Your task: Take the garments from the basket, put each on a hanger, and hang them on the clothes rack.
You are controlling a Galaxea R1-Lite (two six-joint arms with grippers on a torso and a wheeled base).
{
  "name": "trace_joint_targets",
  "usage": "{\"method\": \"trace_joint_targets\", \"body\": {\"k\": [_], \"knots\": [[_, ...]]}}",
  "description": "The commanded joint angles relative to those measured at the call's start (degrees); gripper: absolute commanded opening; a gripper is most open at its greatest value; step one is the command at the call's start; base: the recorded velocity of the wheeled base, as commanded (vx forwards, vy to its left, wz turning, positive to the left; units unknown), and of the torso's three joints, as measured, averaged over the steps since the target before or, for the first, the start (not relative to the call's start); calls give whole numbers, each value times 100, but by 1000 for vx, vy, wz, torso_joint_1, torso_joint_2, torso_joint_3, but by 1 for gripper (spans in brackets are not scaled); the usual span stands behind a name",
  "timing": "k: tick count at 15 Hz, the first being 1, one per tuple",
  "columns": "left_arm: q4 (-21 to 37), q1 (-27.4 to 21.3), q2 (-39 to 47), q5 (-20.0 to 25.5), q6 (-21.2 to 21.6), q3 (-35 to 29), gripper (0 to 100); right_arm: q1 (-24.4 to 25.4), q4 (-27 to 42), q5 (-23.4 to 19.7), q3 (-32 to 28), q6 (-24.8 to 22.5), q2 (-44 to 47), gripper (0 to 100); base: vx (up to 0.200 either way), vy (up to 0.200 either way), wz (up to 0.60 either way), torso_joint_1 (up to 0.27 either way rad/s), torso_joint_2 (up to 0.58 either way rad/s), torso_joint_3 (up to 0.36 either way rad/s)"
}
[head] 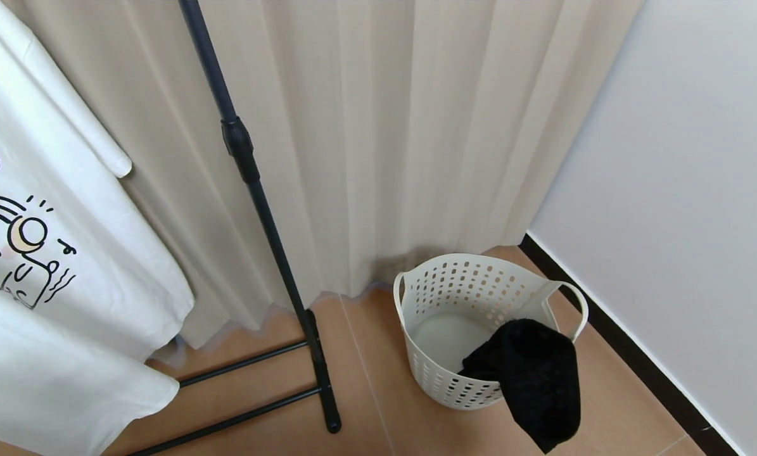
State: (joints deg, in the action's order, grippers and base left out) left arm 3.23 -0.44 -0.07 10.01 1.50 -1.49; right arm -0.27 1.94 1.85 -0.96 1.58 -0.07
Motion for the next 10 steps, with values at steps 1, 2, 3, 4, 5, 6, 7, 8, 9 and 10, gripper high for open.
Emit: {"method": "trace_joint_targets", "body": {"k": [1,2,3,4,5,6,7,8,9,10], "knots": [[2,0,7,1,-1,-1,100,0,0,-1,0,0,7,100,0,0,0,2,2,-193],[2,0,7,1,-1,-1,100,0,0,-1,0,0,7,100,0,0,0,2,2,-207],[2,0,7,1,-1,-1,100,0,0,-1,0,0,7,100,0,0,0,2,2,-198],[2,0,7,1,-1,-1,100,0,0,-1,0,0,7,100,0,0,0,2,7,-198],[2,0,7,1,-1,-1,100,0,0,-1,0,0,7,100,0,0,0,2,2,-198],[2,0,7,1,-1,-1,100,0,0,-1,0,0,7,100,0,0,0,2,2,-193],[2,0,7,1,-1,-1,100,0,0,-1,0,0,7,100,0,0,0,2,2,-193],[2,0,7,1,-1,-1,100,0,0,-1,0,0,7,100,0,0,0,2,7,-193],[2,0,7,1,-1,-1,100,0,0,-1,0,-9,7,100,0,0,0,2,2,-198],[2,0,7,1,-1,-1,100,0,0,-1,0,0,7,100,0,0,0,2,2,-198]]}}
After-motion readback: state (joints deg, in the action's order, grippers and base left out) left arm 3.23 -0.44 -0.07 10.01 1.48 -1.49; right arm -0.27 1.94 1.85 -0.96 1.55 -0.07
